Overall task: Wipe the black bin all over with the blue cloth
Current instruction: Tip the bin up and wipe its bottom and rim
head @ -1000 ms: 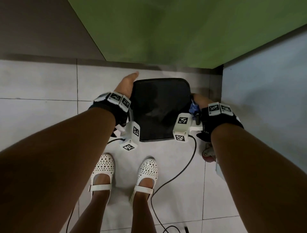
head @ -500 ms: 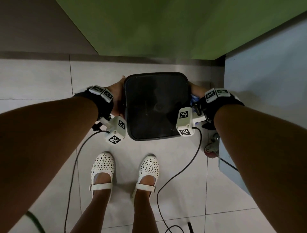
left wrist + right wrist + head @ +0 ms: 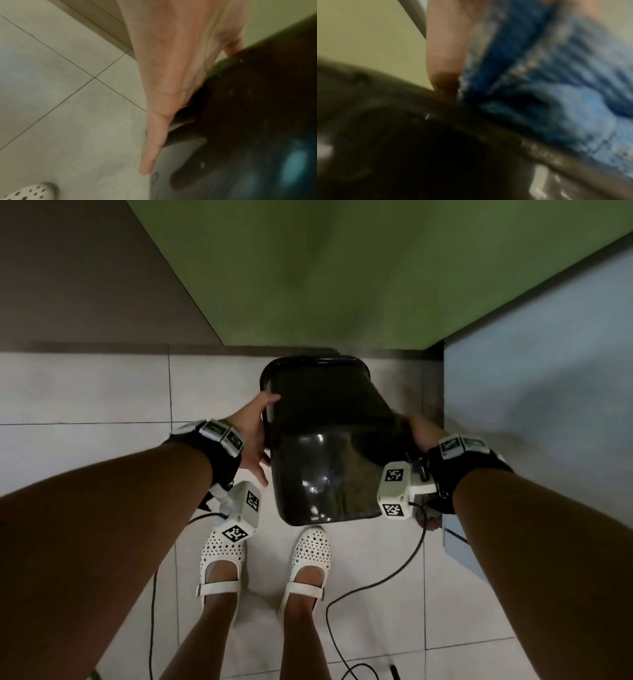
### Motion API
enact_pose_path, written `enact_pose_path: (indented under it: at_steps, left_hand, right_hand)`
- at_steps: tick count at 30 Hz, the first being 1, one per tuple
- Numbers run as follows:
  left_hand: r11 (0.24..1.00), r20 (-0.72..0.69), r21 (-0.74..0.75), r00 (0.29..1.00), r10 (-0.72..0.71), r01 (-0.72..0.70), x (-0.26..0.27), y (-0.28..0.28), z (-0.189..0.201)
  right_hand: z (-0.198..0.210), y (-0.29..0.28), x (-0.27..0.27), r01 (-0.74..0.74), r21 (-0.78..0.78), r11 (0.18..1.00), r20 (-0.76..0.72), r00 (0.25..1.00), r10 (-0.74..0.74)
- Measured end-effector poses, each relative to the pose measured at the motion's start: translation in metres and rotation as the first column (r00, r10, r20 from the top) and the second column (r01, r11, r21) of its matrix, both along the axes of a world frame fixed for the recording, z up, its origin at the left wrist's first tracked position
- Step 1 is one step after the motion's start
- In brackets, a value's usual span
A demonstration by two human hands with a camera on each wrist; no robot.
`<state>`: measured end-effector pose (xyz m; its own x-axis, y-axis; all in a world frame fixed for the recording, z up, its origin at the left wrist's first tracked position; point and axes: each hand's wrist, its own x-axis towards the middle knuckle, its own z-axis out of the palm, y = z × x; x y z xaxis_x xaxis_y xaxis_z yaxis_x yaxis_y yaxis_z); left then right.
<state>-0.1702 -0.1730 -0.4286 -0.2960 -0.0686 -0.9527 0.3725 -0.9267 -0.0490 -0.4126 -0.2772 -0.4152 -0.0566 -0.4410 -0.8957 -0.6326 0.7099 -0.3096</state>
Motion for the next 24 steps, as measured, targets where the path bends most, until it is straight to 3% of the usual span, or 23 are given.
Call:
enact_pose_path:
  at_steps: [2, 4, 8, 10, 13, 15, 17, 19, 21, 23, 24]
  left_hand:
    - [0.995, -0.049, -0.096, 0.998, -0.029, 0.024, 0.003, 0.008, 0.005]
    - [0.983, -0.07, -0.173, 0.995, -0.072, 0.059, 0.007, 0.014, 0.003]
    - [0.933, -0.028, -0.306, 0.978, -0.208, 0.189, -0.003, 0.023, 0.002]
    - [0.886, 0.06, -0.349, 0.951, -0.304, 0.305, -0.012, 0.03, 0.002]
    - [0.731, 0.274, -0.424, 0.845, -0.459, 0.534, -0.024, 0.041, -0.003]
    - [0.64, 0.419, -0.479, 0.797, -0.435, 0.601, -0.031, 0.051, -0.012]
    - [0.601, 0.544, -0.478, 0.753, -0.371, 0.641, -0.037, 0.063, -0.025]
    - [0.606, 0.62, -0.451, 0.718, -0.315, 0.655, -0.042, 0.075, -0.04]
    - [0.625, 0.674, -0.421, 0.688, -0.27, 0.658, -0.044, 0.083, -0.053]
    - [0.637, 0.701, -0.408, 0.671, -0.24, 0.654, -0.047, 0.087, -0.064]
    - [0.635, 0.713, -0.413, 0.666, -0.22, 0.652, -0.047, 0.089, -0.07]
  right_hand:
    - [0.004, 0.011, -0.007, 0.023, 0.062, 0.998, 0.047, 0.999, -0.026]
    - [0.001, 0.023, -0.018, 0.206, 0.132, 0.97, 0.095, 0.971, -0.219]
    - [-0.014, 0.056, -0.034, 0.386, 0.163, 0.908, 0.205, 0.887, -0.414]
    - [-0.016, 0.073, -0.039, 0.507, 0.207, 0.837, 0.286, 0.786, -0.547]
    - [-0.02, 0.088, -0.044, 0.629, 0.19, 0.754, 0.384, 0.659, -0.647]
    - [-0.021, 0.092, -0.041, 0.672, 0.167, 0.722, 0.429, 0.61, -0.667]
    - [-0.027, 0.091, -0.037, 0.759, 0.159, 0.631, 0.393, 0.538, -0.746]
    - [-0.032, 0.088, -0.03, 0.774, 0.099, 0.625, 0.298, 0.576, -0.761]
    - [-0.036, 0.084, -0.026, 0.726, 0.023, 0.687, 0.26, 0.659, -0.706]
    - [-0.044, 0.078, -0.024, 0.697, 0.049, 0.715, 0.241, 0.686, -0.686]
    - [-0.045, 0.079, -0.023, 0.587, 0.017, 0.809, 0.194, 0.792, -0.579]
